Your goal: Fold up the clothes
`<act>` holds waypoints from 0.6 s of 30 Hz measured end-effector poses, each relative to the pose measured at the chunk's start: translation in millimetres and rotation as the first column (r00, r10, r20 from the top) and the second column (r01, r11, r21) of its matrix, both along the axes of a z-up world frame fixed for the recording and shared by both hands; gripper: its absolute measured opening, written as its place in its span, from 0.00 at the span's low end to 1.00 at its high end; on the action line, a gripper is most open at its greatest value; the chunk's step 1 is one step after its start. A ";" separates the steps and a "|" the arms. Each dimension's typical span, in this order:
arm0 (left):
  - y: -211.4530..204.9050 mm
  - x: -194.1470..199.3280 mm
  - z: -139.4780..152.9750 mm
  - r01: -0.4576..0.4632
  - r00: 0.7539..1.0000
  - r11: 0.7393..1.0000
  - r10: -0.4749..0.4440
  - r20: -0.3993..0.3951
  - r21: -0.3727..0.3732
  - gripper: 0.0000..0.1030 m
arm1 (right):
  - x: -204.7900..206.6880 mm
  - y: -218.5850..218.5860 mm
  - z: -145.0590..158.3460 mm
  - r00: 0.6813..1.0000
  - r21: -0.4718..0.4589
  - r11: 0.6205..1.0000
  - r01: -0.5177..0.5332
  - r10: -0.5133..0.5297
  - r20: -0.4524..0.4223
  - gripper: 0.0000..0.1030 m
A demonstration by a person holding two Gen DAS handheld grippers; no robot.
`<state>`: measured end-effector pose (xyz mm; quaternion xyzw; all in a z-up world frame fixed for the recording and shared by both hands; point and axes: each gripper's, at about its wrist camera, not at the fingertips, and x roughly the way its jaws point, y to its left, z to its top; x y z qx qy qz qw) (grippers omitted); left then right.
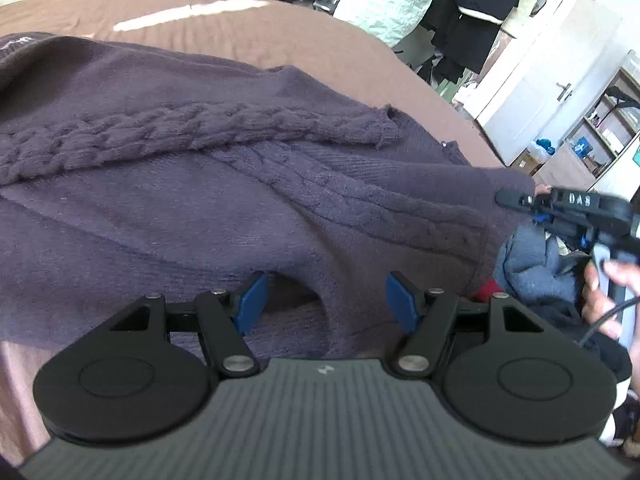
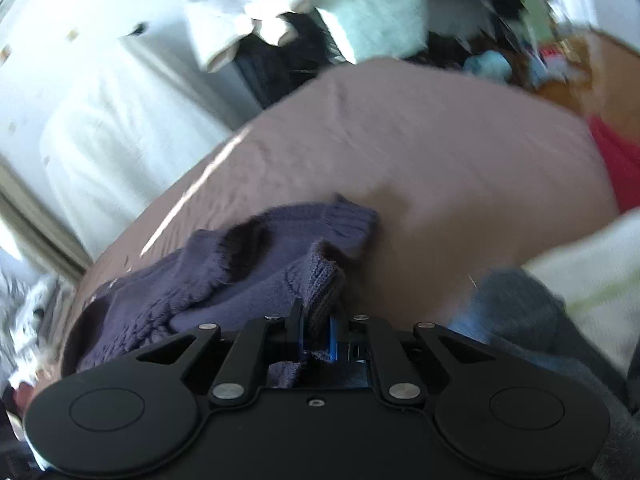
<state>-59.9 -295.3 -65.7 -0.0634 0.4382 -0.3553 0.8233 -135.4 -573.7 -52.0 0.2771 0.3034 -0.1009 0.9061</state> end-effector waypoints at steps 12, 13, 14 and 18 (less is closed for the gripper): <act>133.1 63.5 43.1 -0.158 0.985 0.985 0.162 0.058 -0.064 0.67 | 148.6 209.9 144.5 0.837 -0.248 0.842 -0.479 0.523 0.161 0.02; 142.0 67.2 41.1 -0.174 0.981 0.983 0.178 0.073 -0.059 0.67 | 155.0 222.2 145.1 0.825 -0.250 0.828 -0.502 0.545 0.151 0.02; 148.4 69.1 34.6 -0.188 0.979 0.981 0.192 0.074 -0.054 0.67 | 156.8 231.0 143.5 0.824 -0.263 0.821 -0.507 0.552 0.133 0.03; 155.4 72.7 -2.2 -0.221 0.975 0.971 0.221 -0.005 -0.093 0.66 | 131.7 229.6 118.7 0.857 -0.290 0.834 -0.470 0.510 0.077 0.51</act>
